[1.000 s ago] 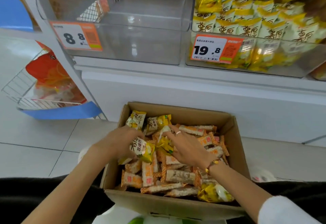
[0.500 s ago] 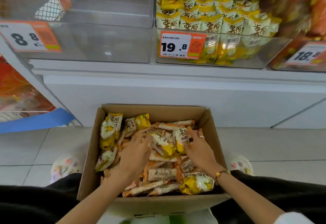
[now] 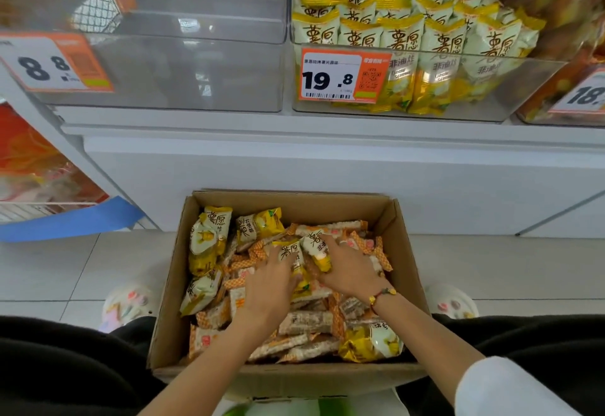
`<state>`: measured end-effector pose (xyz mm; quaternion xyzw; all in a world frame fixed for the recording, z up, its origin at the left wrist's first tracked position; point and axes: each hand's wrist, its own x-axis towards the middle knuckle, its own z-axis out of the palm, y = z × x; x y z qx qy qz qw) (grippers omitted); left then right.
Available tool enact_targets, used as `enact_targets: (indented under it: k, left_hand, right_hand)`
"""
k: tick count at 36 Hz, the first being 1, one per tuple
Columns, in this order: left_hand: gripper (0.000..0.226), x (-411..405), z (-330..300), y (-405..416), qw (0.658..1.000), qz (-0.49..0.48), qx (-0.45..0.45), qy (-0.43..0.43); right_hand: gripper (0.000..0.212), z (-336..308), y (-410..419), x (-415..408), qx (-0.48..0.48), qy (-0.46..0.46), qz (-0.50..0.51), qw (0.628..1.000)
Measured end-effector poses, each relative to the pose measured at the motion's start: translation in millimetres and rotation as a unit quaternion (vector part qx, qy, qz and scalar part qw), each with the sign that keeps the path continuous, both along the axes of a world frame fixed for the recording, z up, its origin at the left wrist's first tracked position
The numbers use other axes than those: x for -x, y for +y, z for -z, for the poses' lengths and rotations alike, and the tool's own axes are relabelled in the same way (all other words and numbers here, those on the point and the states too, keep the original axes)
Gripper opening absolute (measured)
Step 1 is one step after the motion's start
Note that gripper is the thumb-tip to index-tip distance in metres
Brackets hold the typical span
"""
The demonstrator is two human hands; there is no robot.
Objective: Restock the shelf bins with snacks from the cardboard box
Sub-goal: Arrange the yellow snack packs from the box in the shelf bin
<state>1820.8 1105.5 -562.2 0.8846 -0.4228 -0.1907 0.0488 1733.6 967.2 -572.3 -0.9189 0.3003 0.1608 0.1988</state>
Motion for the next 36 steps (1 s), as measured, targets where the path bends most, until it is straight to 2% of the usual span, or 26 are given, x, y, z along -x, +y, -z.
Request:
enact_targets:
  k: [2, 6, 11, 13, 15, 17, 19, 21, 23, 25, 30, 33, 36]
  left_hand:
    - [0.048, 2.0, 1.4, 4.6, 1.0, 0.021, 0.0, -0.004]
    - [0.074, -0.6, 3.6, 8.1, 0.999, 0.032, -0.006, 0.004]
    - [0.073, -1.9, 6.5, 6.8, 0.999, 0.019, 0.027, -0.012]
    - [0.072, -6.1, 14.9, 15.1, 0.998, 0.043, 0.051, 0.019]
    - [0.072, -11.9, 16.7, 22.0, 0.99, 0.033, 0.089, 0.102]
    - [0.072, -14.6, 4.1, 22.5, 0.964, -0.027, 0.148, 0.219]
    - [0.076, -12.8, -15.2, 15.8, 0.918, -0.074, 0.219, 0.323]
    - [0.072, -8.3, -40.0, 5.6, 0.875, -0.084, 0.288, 0.379]
    - [0.064, -3.4, -72.8, -3.7, 0.845, -0.079, 0.356, 0.391]
    - [0.065, -0.8, -107.4, -10.2, 0.829, -0.07, 0.419, 0.365]
    - [0.075, -11.8, -170.0, -22.3, 0.829, -0.036, 0.512, 0.222]
    - [0.075, -26.9, -200.0, -37.0, 0.84, -0.002, 0.527, 0.129]
    - [0.074, -42.1, -231.2, -57.0, 0.865, 0.05, 0.497, 0.051]
  right_hand:
    - [0.08, -0.7, -4.0, 7.0, 0.025, 0.002, -0.011, 1.0]
    - [0.077, -6.8, -20.7, 28.8, -0.015, -0.007, 0.012, 1.0]
    - [0.065, -34.3, -35.3, 48.0, -0.055, -0.044, 0.092, 0.993]
    - [0.058, -47.8, -39.1, 51.7, -0.065, -0.067, 0.108, 0.99]
    - [0.053, -63.7, -41.9, 54.0, -0.079, -0.101, 0.124, 0.984]
    - [0.049, -82.0, -44.4, 54.6, -0.1, -0.146, 0.139, 0.974]
    - [0.047, -102.9, -46.1, 53.9, -0.105, -0.195, 0.148, 0.964]
    - [0.046, -124.9, -47.5, 52.3, -0.094, -0.252, 0.161, 0.95]
    - [0.044, -147.5, -47.1, 50.0, -0.092, -0.327, 0.173, 0.925]
    - [0.043, -169.0, -45.0, 48.1, -0.092, -0.404, 0.173, 0.894]
    - [0.041, -209.2, -41.8, 43.6, -0.064, -0.537, 0.172, 0.823]
    - [0.04, -225.6, -49.4, 35.7, -0.03, -0.583, 0.169, 0.794]
    - [0.04, -240.6, -65.7, 24.3, 0.002, -0.609, 0.168, 0.775]
